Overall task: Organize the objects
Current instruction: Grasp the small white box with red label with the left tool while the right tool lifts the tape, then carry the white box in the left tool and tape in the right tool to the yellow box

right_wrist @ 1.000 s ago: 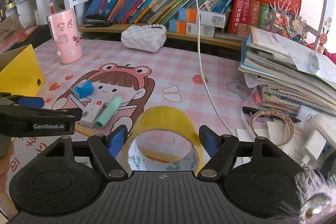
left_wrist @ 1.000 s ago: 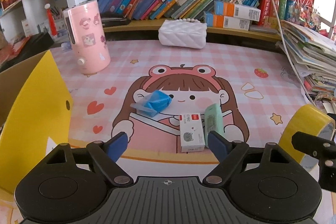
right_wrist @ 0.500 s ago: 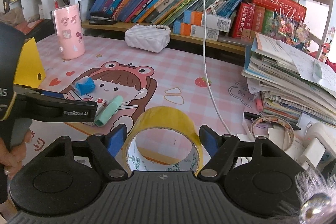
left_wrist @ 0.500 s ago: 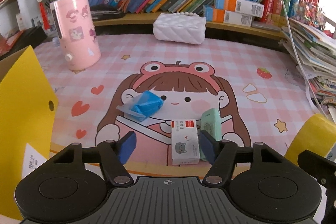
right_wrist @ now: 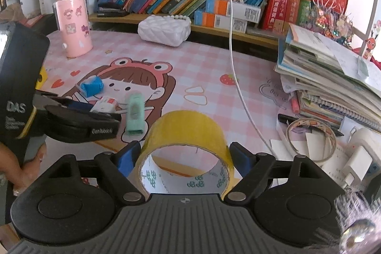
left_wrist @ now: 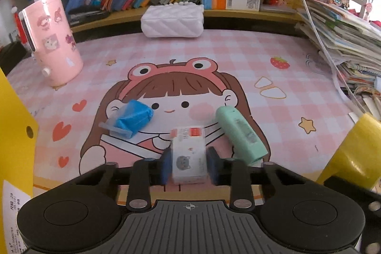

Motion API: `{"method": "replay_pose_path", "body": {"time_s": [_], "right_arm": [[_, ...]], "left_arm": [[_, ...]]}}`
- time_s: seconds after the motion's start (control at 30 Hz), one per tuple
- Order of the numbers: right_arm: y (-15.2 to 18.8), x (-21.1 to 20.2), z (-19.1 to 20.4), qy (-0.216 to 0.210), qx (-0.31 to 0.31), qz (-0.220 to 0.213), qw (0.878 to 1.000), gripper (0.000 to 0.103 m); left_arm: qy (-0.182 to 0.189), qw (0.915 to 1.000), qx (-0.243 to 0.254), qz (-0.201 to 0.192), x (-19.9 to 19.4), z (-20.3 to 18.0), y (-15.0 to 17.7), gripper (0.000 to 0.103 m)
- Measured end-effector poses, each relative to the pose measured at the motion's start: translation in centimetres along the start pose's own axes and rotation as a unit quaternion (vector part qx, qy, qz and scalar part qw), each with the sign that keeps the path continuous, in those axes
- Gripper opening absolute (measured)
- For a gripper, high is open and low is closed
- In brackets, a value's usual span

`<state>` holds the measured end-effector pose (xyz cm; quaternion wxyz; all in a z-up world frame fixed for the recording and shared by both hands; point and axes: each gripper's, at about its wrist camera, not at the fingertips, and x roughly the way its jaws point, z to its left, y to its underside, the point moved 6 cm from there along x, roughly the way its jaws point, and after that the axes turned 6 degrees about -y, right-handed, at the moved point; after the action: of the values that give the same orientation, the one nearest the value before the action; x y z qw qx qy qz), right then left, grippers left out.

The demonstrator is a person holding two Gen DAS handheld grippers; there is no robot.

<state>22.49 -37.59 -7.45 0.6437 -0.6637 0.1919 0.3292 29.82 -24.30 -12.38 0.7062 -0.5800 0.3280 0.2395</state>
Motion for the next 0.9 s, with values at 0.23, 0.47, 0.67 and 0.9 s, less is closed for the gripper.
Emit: {"method": "replay_pose_path", "body": {"time_s": [0.23,0.47,0.67,0.9], "right_arm": [[0.2,0.1,0.4,0.002,-0.008,0.003,1.000,0.079],[-0.8,-1.4,2.1,-0.022,0.002,-0.011,1.000,0.079],[-1.0,-2.7,5.1,-0.043,-0.003,-0.015,0.999,0.079],[-0.5,-4.2,9.4,-0.065,-0.006,-0.016,0.998,0.079]], "left_arm": [[0.004,0.9995,-0.016,-0.027,-3.5,1.8,0.1,0.028],[0.014,0.9965,-0.057,-0.059,-8.7,4.9,1.1,0.028],[0.019,0.9936,-0.084,-0.073,-12.0,7.4,2.9,0.028],[0.014,0.9916,-0.095,-0.087,-15.0,10.2,5.0,0.028]]}}
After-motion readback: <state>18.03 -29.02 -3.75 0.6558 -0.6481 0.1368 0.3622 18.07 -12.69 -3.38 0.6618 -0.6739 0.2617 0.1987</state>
